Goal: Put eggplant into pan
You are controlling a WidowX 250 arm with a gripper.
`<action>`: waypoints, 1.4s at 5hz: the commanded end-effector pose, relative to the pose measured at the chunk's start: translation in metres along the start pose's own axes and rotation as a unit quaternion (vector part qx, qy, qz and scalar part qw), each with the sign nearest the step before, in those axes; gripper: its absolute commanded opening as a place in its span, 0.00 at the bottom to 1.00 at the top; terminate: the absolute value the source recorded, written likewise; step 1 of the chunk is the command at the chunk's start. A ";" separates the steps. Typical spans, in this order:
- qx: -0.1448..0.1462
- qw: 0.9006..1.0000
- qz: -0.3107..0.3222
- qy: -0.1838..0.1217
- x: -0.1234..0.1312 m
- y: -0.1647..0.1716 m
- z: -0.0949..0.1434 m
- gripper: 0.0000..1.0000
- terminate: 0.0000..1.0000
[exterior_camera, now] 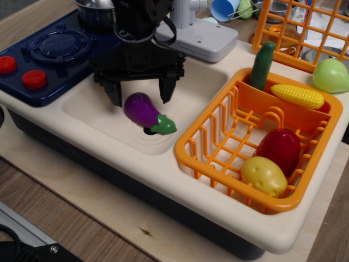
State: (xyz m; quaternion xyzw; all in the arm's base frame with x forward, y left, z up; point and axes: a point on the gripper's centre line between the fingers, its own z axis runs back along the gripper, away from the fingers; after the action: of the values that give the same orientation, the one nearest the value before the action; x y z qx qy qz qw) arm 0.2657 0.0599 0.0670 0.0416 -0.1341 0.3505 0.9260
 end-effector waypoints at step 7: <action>0.102 0.994 -0.016 -0.039 0.045 0.035 0.104 0.00 0.00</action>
State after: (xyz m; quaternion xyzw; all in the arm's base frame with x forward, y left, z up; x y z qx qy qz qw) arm 0.2546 0.1086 0.1807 0.1629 -0.1164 0.3187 0.9265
